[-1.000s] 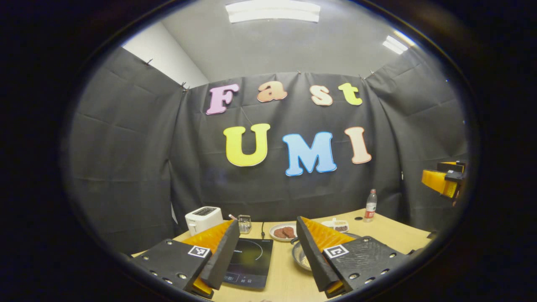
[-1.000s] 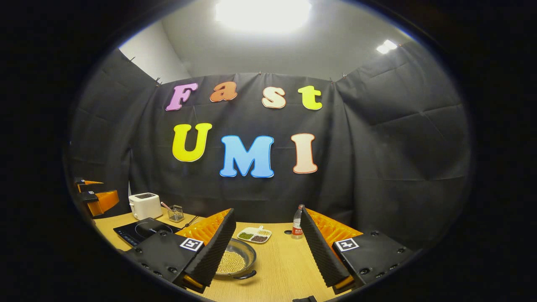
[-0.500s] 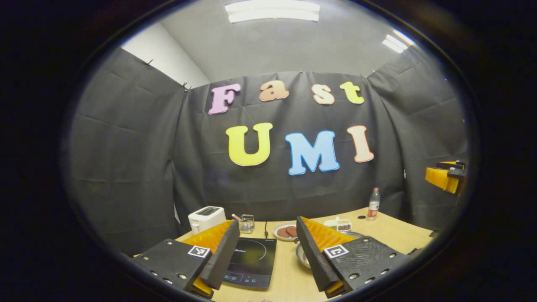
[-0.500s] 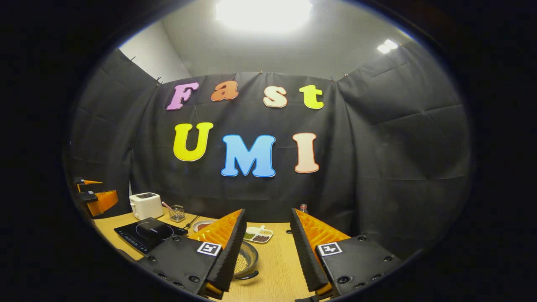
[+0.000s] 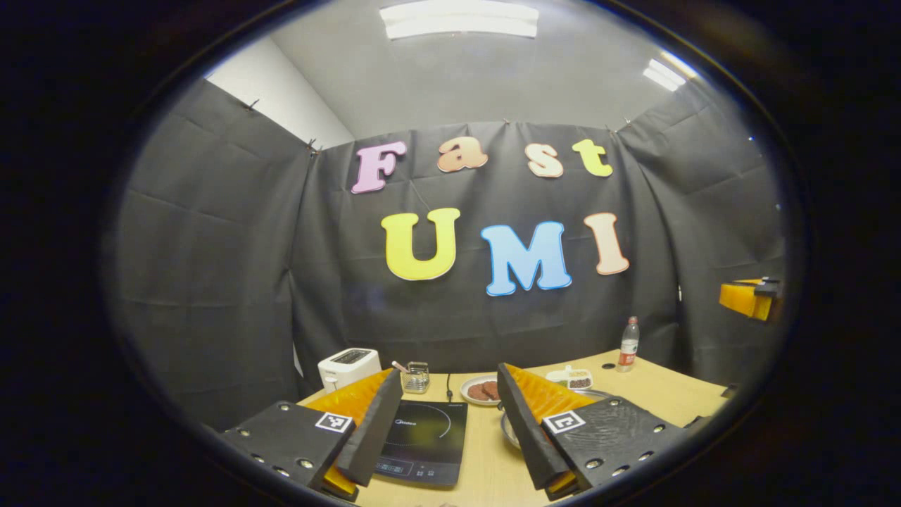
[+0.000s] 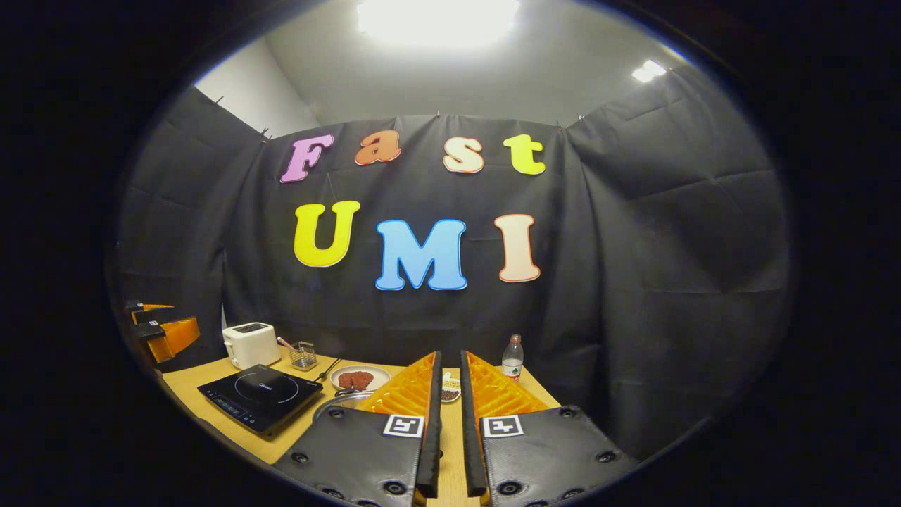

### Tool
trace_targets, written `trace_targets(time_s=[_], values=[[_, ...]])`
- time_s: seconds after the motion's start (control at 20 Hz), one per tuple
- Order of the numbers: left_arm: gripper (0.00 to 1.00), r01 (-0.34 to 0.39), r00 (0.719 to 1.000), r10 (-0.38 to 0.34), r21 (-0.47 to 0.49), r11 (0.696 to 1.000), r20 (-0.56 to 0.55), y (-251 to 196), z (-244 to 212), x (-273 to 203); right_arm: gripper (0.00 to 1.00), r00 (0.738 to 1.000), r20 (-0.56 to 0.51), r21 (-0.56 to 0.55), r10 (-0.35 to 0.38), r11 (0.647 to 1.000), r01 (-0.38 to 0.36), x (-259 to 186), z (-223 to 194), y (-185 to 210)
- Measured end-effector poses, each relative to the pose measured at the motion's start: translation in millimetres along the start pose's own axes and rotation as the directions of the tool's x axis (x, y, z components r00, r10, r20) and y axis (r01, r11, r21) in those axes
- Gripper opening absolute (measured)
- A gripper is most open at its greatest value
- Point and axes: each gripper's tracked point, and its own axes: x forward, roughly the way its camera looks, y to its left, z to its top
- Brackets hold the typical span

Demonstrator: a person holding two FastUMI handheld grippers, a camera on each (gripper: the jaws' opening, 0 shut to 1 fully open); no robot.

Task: First push the handle of the pot to place it horizontally, then grasp the pot with both hands and set it on the induction cooktop.

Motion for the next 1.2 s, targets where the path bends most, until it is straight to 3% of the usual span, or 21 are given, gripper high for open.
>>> trace_targets(time_s=[0.1,0.35,0.4,0.45,0.5,0.9,1.05,1.2], values=[[0.82,0.001,1.000,-0.001,0.001,1.000,0.001,8.0,0.3,-4.1,0.02,1.000,-0.005,-0.004,0.005,1.000,-0.005,-5.9,-2.6,6.7],[0.80,0.012,1.000,-0.012,-0.004,1.000,0.005,16.3,0.7,-0.4,0.05,0.993,-0.062,-0.027,0.097,0.995,-0.099,-7.0,-17.8,40.9],[0.82,0.014,1.000,-0.014,-0.006,1.000,0.008,19.5,1.6,0.3,0.02,0.991,-0.076,-0.030,0.111,0.993,-0.114,-7.3,-22.7,47.3],[0.82,0.016,1.000,-0.016,-0.005,1.000,0.010,23.2,1.3,1.5,0.05,0.987,-0.096,-0.034,0.127,0.991,-0.131,-7.7,-28.4,53.9],[0.82,0.017,1.000,-0.017,-0.002,1.000,0.011,27.2,1.0,2.6,0.02,0.982,-0.122,-0.037,0.147,0.988,-0.152,-8.1,-35.5,62.1],[0.83,0.023,1.000,-0.023,-0.010,1.000,0.011,78.0,-8.4,11.0,0.00,0.951,-0.243,-0.071,0.191,0.974,-0.214,-12.0,-81.1,105.9],[0.83,0.027,1.000,-0.027,-0.004,1.000,0.012,94.1,-13.8,12.9,0.00,0.928,-0.309,-0.076,0.208,0.967,-0.242,-12.2,-104.5,118.7],[0.83,0.026,1.000,-0.025,-0.002,1.000,0.010,106.8,-16.4,14.4,0.02,0.880,-0.407,-0.049,0.246,0.956,-0.290,-16.9,-134.0,133.0]])
